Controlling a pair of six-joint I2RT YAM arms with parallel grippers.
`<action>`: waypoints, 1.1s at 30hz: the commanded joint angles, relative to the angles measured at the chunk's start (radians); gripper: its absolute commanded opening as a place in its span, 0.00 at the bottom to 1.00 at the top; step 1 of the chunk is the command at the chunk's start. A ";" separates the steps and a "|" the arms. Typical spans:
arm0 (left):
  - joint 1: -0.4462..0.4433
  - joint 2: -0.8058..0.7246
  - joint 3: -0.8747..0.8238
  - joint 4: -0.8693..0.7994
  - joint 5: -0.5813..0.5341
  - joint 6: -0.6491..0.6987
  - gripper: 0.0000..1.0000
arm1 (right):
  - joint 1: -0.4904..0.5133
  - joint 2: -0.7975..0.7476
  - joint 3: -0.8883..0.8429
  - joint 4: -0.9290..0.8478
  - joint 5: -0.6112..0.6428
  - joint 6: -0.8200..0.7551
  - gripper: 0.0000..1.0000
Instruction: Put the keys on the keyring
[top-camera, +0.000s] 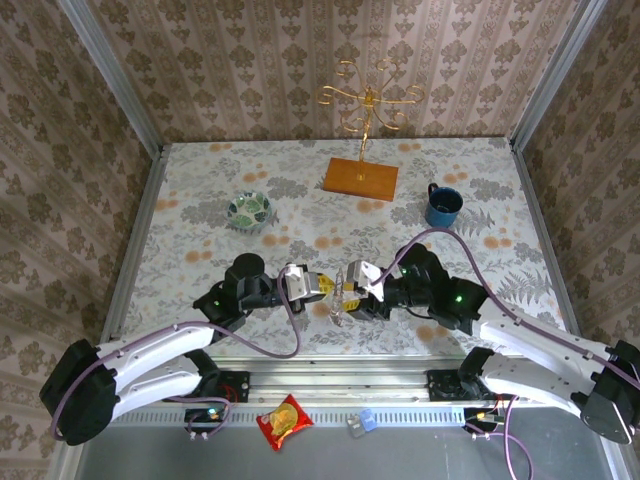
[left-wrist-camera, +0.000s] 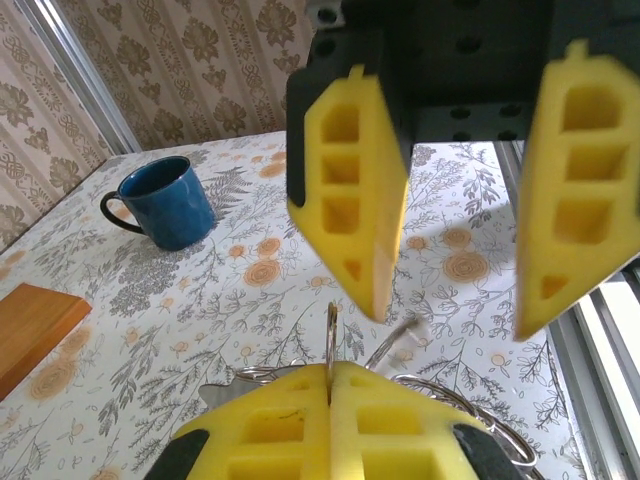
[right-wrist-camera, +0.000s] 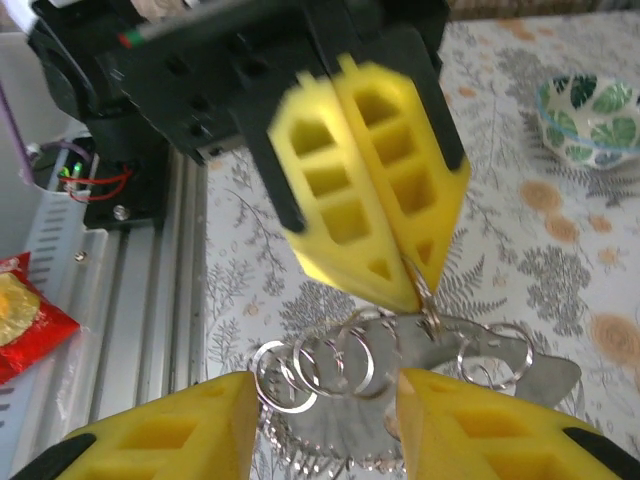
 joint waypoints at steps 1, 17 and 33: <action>-0.004 0.000 0.003 0.041 -0.002 0.020 0.00 | 0.016 -0.011 -0.014 0.026 -0.064 -0.024 0.43; -0.004 -0.012 0.056 -0.080 0.025 -0.019 0.00 | 0.031 -0.028 0.020 -0.026 0.227 -0.076 0.24; -0.006 -0.030 0.116 -0.243 0.051 -0.042 0.00 | 0.032 0.072 0.083 0.002 0.119 -0.098 0.30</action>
